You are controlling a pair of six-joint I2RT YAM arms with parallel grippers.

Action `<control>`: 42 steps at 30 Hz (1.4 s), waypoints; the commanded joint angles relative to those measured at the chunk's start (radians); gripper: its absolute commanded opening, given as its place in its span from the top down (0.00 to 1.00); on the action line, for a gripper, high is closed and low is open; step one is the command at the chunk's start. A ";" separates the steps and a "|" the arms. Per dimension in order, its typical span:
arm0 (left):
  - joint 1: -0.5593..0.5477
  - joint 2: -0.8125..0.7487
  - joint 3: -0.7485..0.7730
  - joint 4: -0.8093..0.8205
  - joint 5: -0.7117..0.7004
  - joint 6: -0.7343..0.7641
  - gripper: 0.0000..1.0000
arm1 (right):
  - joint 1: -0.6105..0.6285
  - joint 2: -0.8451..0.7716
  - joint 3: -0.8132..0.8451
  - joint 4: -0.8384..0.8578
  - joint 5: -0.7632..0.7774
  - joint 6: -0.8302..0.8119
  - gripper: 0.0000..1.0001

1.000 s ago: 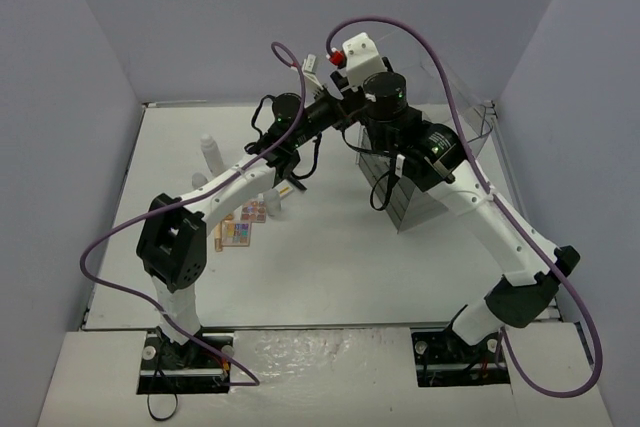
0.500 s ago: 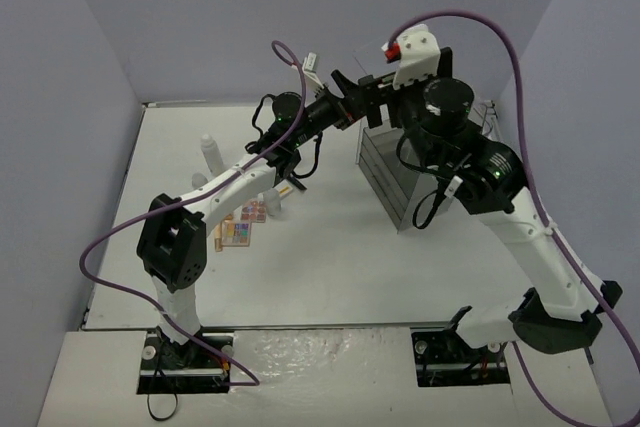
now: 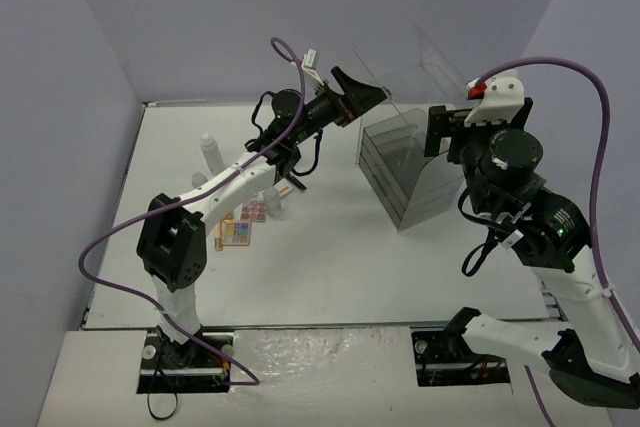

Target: Organize the makeup

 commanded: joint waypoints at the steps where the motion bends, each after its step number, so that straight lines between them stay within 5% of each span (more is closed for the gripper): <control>1: -0.008 -0.037 0.081 0.088 0.004 0.000 0.08 | -0.014 -0.022 -0.044 0.025 0.044 0.064 0.15; 15: -0.009 -0.042 0.082 0.081 0.016 0.003 0.08 | -0.095 -0.088 -0.195 -0.010 0.027 0.177 0.09; 25: -0.008 -0.048 0.077 0.076 0.018 0.005 0.08 | -0.298 -0.058 -0.224 0.025 -0.241 0.175 0.06; 34: -0.008 -0.052 0.080 0.069 0.018 0.006 0.08 | -0.660 -0.058 -0.267 0.126 -0.696 0.167 0.09; 42: -0.007 -0.048 0.084 0.064 0.021 0.007 0.08 | -0.707 -0.057 -0.316 0.208 -0.763 0.148 0.12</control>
